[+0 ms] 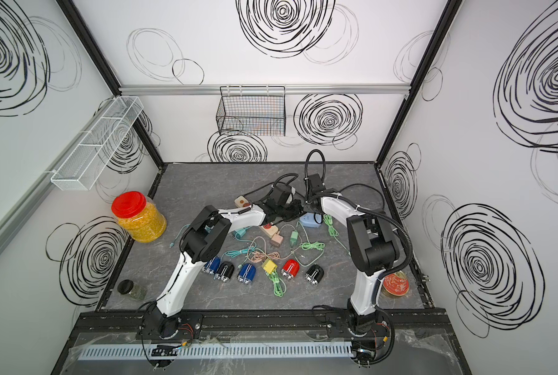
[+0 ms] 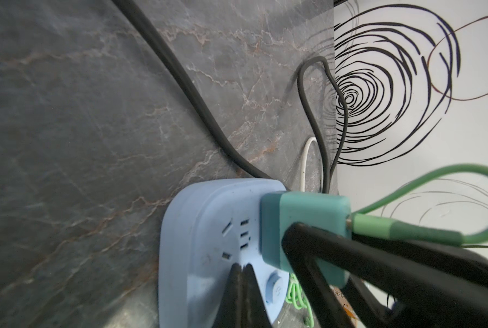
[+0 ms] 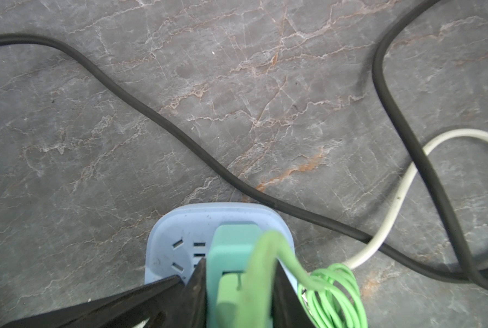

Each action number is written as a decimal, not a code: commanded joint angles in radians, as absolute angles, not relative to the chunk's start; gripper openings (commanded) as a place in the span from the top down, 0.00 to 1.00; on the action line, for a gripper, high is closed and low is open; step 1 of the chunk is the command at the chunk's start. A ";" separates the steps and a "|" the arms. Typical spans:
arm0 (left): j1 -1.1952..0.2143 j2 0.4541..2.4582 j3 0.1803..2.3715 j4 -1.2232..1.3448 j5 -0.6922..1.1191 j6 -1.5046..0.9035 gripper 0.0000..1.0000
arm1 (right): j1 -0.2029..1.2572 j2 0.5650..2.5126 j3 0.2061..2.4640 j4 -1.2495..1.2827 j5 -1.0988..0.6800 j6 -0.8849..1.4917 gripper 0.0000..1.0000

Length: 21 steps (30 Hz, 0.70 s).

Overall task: Unplug the electric shaver
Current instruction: Pick up the socket from the center of the board.

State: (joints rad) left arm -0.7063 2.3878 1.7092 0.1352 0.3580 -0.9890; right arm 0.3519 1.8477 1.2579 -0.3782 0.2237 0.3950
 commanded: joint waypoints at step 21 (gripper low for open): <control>-0.702 2.407 1.678 0.025 0.301 -0.997 1.00 | 0.370 1.784 1.300 -0.356 0.263 0.381 0.80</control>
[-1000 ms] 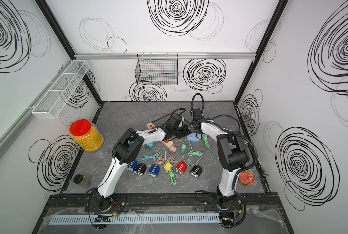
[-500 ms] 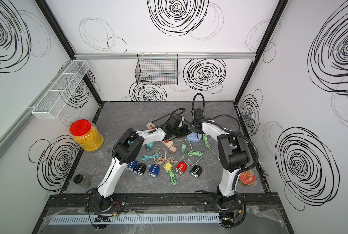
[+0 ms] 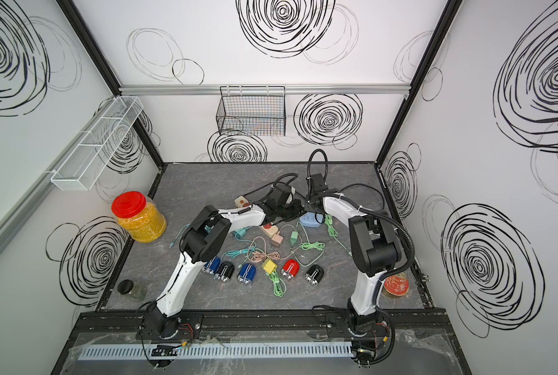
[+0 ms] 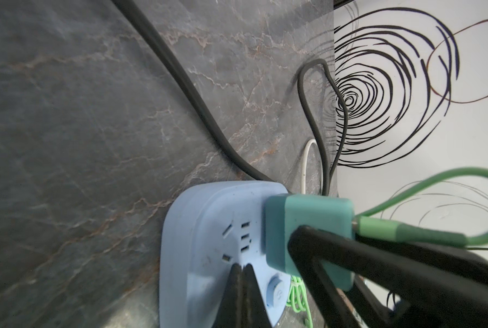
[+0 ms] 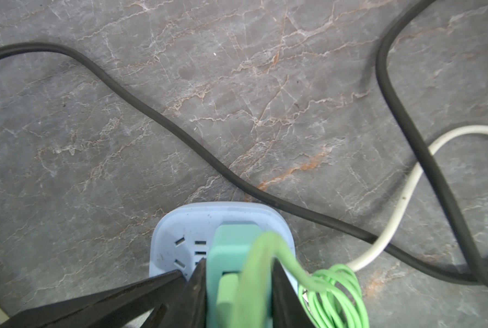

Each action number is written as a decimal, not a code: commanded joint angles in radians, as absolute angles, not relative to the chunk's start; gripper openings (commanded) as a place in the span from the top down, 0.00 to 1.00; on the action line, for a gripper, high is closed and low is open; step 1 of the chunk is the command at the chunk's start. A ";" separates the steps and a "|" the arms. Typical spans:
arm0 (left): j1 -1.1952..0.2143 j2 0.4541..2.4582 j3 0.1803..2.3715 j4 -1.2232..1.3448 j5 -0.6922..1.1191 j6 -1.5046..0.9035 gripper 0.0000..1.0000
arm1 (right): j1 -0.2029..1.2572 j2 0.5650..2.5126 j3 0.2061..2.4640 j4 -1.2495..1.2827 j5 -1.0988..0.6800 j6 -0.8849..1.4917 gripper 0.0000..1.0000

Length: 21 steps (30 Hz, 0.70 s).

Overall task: Unplug the electric shaver
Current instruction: Pick up the socket from the center of the board.

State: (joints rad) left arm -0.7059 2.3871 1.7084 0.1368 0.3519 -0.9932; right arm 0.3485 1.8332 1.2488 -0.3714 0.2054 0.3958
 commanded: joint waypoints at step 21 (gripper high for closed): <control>-0.703 2.415 1.683 0.034 0.298 -1.012 1.00 | 0.401 1.821 1.368 -0.408 0.300 0.367 0.81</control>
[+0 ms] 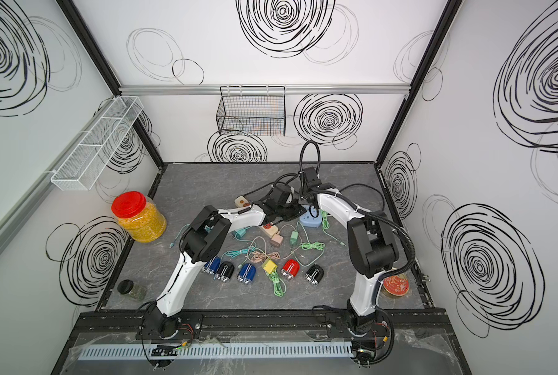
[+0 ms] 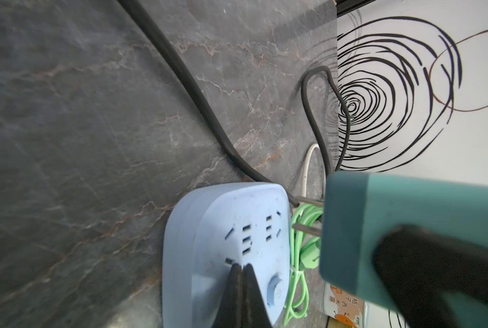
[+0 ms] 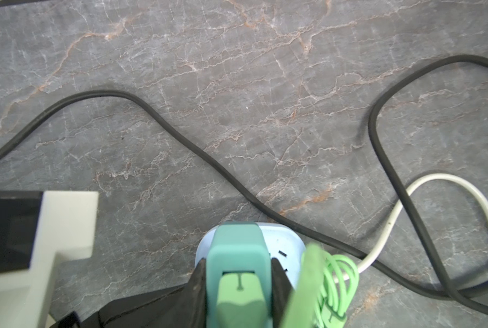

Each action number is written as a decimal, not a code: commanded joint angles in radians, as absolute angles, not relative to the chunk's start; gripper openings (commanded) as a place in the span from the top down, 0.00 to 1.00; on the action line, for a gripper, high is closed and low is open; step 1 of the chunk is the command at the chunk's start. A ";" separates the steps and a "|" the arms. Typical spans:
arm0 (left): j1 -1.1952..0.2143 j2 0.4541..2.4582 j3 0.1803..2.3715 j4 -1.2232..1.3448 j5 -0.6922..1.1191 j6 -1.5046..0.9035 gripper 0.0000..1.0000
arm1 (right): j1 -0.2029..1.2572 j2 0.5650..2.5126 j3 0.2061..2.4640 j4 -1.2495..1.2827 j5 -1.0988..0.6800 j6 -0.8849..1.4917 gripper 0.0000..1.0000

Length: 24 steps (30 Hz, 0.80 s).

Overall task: Unplug the electric shaver
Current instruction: Pick up the socket from the center of the board, then remove the plug from the socket.

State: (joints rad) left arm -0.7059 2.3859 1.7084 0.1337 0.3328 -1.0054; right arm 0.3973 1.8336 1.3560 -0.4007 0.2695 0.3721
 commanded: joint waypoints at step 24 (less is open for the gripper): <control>-0.709 2.379 1.706 0.013 0.296 -0.976 1.00 | 0.357 1.060 0.861 -0.538 0.310 0.619 0.82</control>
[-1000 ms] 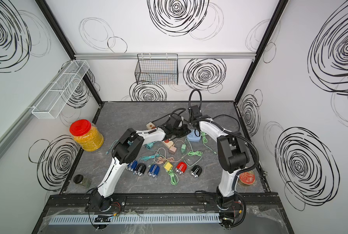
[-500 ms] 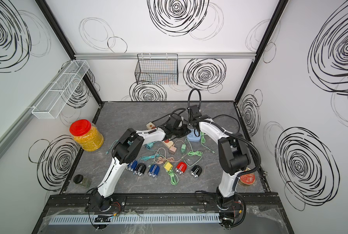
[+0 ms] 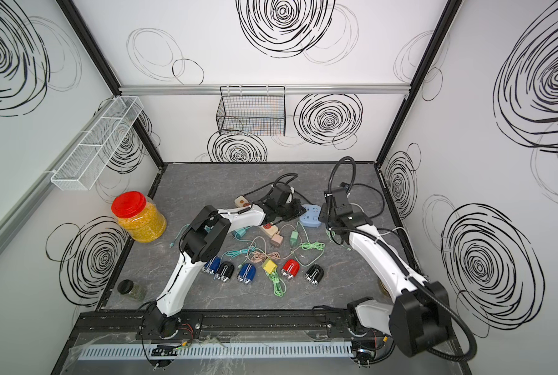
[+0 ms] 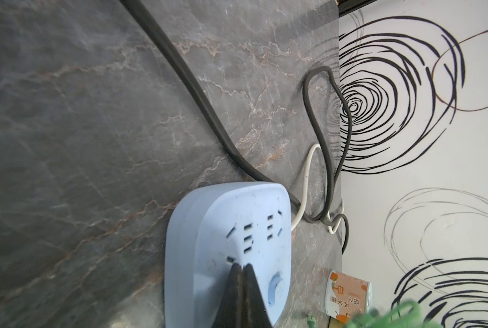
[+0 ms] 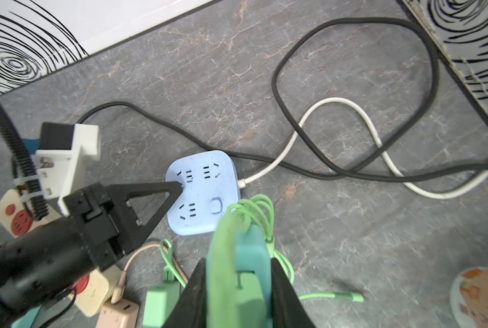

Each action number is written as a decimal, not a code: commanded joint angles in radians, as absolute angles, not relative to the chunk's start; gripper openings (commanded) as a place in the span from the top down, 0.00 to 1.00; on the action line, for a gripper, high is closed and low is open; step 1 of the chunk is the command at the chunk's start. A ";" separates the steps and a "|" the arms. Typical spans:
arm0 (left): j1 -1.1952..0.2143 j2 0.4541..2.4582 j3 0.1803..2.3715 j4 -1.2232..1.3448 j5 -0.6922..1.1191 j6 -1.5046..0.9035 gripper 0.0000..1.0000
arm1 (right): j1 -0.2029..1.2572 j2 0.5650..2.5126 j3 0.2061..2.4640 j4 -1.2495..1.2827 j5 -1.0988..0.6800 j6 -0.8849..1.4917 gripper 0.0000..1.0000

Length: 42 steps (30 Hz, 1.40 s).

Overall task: Unplug the electric shaver
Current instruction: Remove the plug from the socket.

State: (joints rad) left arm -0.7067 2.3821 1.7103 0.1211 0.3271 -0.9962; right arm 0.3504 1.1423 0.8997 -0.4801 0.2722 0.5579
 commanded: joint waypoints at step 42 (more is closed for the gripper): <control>-0.719 2.360 1.715 0.009 0.290 -0.974 1.00 | 0.163 1.277 0.559 -0.146 -0.200 0.846 0.84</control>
